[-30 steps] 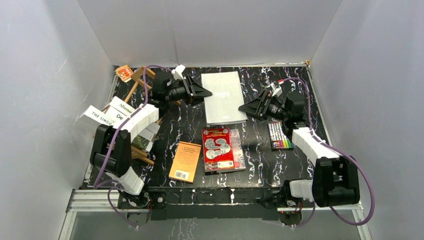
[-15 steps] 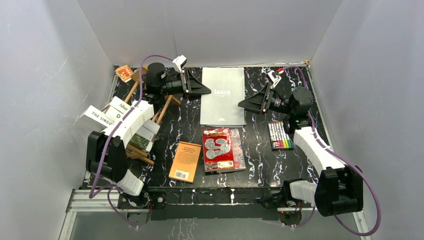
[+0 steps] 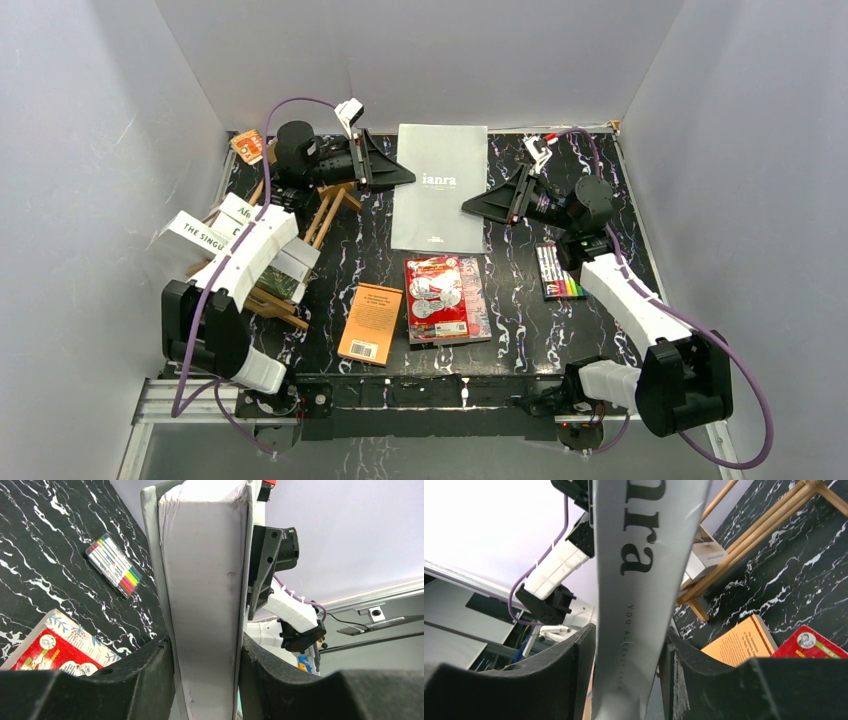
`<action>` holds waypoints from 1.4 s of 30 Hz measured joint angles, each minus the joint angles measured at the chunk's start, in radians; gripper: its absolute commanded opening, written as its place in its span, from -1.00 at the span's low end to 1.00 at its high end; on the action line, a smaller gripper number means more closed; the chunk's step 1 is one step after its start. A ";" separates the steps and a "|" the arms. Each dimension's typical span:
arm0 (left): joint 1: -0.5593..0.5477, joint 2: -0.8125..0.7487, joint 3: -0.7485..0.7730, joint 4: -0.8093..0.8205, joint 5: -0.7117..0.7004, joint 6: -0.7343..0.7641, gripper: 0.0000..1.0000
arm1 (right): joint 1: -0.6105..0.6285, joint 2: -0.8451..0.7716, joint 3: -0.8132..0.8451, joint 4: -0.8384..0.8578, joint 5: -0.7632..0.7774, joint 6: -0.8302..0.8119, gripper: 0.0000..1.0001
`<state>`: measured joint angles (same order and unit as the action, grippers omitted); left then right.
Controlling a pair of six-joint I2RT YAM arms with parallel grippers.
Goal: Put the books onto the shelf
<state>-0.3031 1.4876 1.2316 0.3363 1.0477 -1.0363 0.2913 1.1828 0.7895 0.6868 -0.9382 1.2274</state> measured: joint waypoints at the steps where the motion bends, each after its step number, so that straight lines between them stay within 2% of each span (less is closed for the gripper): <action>1: 0.000 -0.006 0.000 0.005 0.000 -0.001 -0.42 | 0.005 -0.003 0.000 0.004 0.015 0.004 0.01; 6: 0.006 -0.032 0.000 0.025 0.001 -0.003 -0.36 | 0.025 -0.027 0.000 0.013 0.071 0.019 -0.12; 11: 0.014 -0.050 0.000 0.026 0.001 0.004 0.00 | 0.038 -0.035 0.000 0.013 0.103 0.027 -0.18; 13: 0.016 -0.056 0.000 0.015 -0.003 0.014 0.22 | 0.041 -0.037 0.000 0.011 0.110 0.026 -0.20; 16: 0.020 -0.076 0.011 -0.065 -0.038 0.061 0.54 | 0.044 -0.039 0.000 -0.003 0.130 0.011 -0.22; 19: 0.026 -0.101 0.050 -0.182 -0.101 0.134 0.73 | 0.045 -0.039 0.008 -0.046 0.154 -0.016 -0.24; 24: 0.038 -0.156 0.151 -0.417 -0.278 0.265 0.79 | 0.052 -0.040 0.036 -0.113 0.193 -0.067 -0.26; 32: 0.043 -0.332 0.297 -0.723 -0.720 0.426 0.80 | 0.099 -0.013 0.160 -0.288 0.284 -0.260 -0.27; 37: 0.045 -0.510 0.344 -0.807 -0.960 0.477 0.81 | 0.148 0.058 0.319 -0.405 0.369 -0.430 -0.27; 42: 0.046 -0.669 0.372 -0.847 -1.075 0.538 0.83 | 0.222 0.134 0.424 -0.457 0.471 -0.582 -0.27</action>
<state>-0.2573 0.8181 1.6039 -0.5110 -0.0269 -0.4980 0.5129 1.3170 1.2133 0.2295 -0.4671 0.6456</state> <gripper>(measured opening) 0.909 0.391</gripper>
